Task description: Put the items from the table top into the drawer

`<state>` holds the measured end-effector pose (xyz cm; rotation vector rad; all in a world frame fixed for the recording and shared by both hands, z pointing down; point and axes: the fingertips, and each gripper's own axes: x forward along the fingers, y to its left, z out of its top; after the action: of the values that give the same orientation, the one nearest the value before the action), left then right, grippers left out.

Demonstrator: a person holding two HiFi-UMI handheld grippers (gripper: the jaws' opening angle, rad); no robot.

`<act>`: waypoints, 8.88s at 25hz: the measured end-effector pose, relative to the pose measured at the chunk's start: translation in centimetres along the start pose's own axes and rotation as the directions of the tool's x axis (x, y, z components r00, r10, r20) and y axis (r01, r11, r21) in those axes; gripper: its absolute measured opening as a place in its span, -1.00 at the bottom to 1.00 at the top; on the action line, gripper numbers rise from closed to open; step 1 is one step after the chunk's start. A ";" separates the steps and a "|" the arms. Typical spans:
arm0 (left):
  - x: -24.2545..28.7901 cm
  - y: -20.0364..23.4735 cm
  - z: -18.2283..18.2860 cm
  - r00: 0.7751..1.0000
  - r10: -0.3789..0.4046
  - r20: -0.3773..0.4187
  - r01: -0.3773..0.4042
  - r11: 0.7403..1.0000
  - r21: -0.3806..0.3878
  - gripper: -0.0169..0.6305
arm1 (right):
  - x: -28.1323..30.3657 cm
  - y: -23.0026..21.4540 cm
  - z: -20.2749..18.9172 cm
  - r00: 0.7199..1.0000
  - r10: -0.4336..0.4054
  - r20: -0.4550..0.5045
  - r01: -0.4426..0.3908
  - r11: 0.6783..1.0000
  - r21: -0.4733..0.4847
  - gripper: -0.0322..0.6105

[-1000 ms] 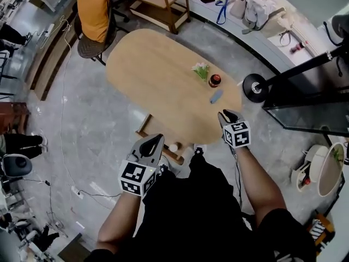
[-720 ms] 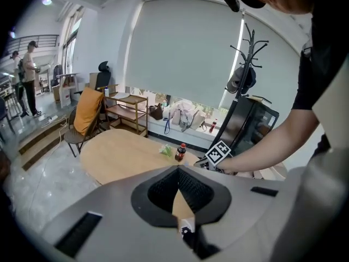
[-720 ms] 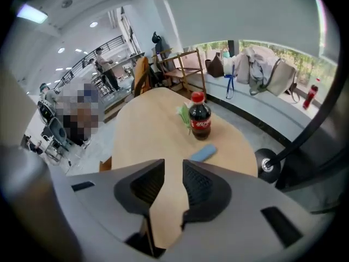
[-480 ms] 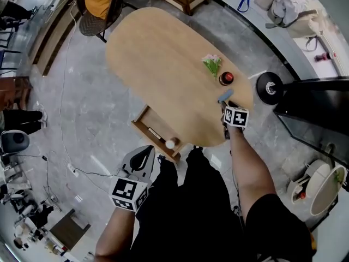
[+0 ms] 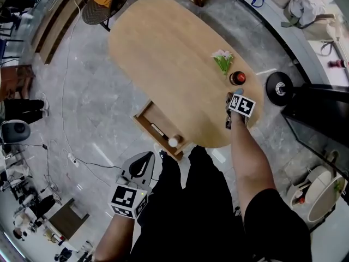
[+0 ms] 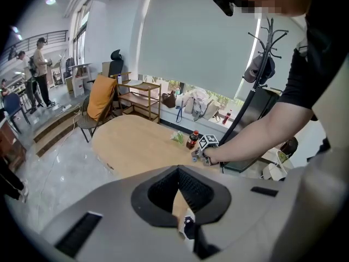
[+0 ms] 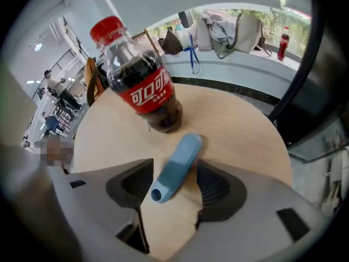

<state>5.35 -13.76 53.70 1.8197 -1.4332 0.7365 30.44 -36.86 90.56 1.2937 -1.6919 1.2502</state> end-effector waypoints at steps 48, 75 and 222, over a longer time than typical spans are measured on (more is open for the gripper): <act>-14.6 5.0 4.4 0.933 -0.125 0.338 0.092 0.989 0.112 -0.94 | -42.0 29.1 -4.9 0.814 0.549 0.192 -0.353 0.728 -0.588 -0.55; -20.5 16.7 0.9 0.882 -0.373 0.288 0.290 0.911 0.292 -0.94 | -45.6 44.6 -16.8 0.839 0.431 0.333 -0.205 0.816 -0.541 -0.55; -43.4 7.6 -16.0 0.784 -0.575 0.236 0.438 0.780 0.447 -0.94 | -64.9 48.9 -42.0 0.676 0.441 0.591 -0.242 0.890 -0.387 -0.89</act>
<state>-12.19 23.07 30.54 2.6125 -0.9389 0.4073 0.82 26.54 31.65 1.3704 -2.6314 0.6959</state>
